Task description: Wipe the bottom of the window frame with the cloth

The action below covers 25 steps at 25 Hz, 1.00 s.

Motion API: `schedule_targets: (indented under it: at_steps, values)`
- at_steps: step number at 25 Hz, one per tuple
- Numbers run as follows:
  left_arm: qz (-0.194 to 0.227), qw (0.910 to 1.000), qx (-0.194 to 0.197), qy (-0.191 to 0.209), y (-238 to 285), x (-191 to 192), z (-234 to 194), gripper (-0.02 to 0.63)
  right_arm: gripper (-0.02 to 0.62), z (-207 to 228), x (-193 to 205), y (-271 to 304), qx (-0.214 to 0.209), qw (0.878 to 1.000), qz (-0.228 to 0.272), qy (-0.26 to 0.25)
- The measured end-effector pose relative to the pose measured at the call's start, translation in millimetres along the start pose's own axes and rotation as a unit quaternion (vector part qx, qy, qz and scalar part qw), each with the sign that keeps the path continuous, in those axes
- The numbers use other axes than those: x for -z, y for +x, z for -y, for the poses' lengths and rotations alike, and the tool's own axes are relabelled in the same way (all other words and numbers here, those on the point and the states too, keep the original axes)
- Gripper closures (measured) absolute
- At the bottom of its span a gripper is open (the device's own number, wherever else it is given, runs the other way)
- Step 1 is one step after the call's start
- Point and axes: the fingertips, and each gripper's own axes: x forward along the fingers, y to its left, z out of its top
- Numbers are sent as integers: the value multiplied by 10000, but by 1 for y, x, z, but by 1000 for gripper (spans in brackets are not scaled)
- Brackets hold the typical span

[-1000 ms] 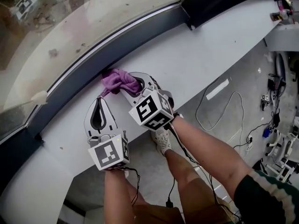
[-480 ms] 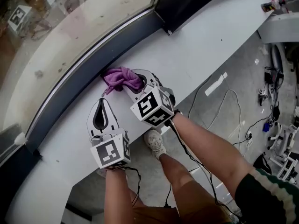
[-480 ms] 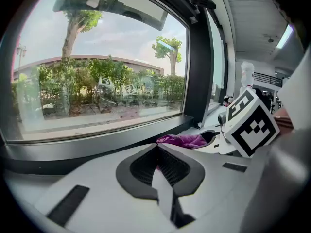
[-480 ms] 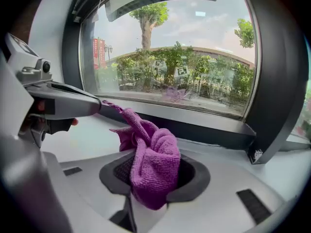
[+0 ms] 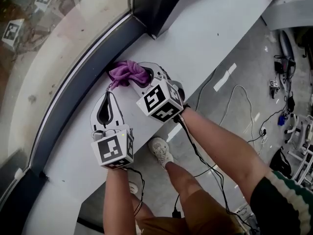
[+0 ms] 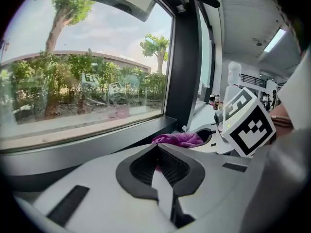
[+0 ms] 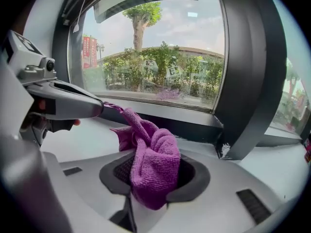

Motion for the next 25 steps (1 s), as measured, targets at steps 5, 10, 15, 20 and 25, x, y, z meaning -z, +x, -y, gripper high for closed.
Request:
schedule_targets:
  at_steps: [5,10,15,20,25]
  values:
    - [58,9995,242,177,37,-16,28,597,451,40,21,-10,232,9997,-78,42]
    - [33,9980,578,268,58,-27,61,597,451,73,41,-23,431,9990,-143,-62]
    - [36,9976,618,298,66,-35,75,597,451,103,39,-25,749,9971,-44,-92]
    - [17,9967,704,400,56,-34,75,597,451,114,41,-29,1211,9925,-46,146]
    - [26,9955,700,634,53,-34,77,598,451,109,45,-27,1116,9936,-148,15]
